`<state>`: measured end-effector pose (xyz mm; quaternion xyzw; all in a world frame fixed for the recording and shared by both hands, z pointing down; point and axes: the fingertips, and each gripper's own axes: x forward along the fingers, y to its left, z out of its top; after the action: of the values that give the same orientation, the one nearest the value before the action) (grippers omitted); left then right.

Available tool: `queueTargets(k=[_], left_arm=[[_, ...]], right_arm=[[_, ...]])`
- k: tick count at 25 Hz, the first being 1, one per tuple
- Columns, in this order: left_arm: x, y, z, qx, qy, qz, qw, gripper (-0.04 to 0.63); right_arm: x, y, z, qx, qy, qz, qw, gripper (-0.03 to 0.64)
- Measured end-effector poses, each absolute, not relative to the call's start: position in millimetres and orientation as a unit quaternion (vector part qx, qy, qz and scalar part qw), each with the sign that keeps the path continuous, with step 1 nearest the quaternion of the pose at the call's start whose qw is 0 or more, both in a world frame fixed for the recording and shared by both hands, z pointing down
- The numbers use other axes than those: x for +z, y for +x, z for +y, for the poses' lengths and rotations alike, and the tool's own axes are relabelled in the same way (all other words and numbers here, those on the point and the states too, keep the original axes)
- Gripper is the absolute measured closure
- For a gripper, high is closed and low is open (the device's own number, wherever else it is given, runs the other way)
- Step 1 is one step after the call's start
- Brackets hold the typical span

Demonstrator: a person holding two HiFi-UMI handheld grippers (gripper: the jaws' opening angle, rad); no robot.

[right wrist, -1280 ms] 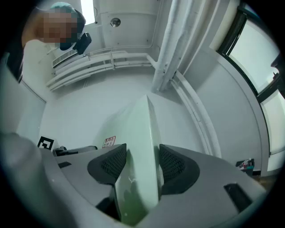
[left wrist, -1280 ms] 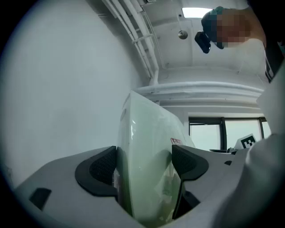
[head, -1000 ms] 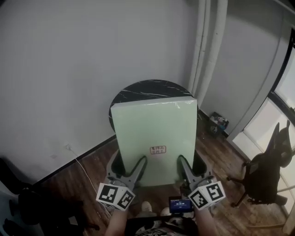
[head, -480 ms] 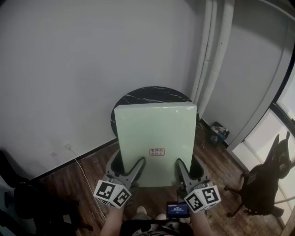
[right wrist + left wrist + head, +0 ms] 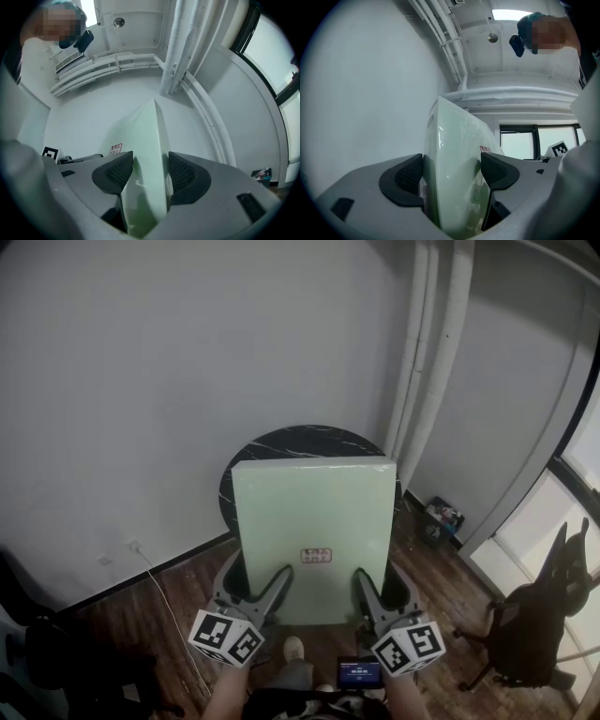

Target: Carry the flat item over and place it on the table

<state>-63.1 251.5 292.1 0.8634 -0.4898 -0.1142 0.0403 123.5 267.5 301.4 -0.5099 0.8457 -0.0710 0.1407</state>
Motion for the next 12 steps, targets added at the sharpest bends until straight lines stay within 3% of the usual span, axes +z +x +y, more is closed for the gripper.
queueTargets(k=[12], left_arm=[[305.6, -61.0, 134.9, -0.115, 0.868, -0.482, 0.039, 0.213]], right_arm=[[315.1, 125.0, 153.8, -0.079, -0.512, 0.844, 0.138, 0.396]])
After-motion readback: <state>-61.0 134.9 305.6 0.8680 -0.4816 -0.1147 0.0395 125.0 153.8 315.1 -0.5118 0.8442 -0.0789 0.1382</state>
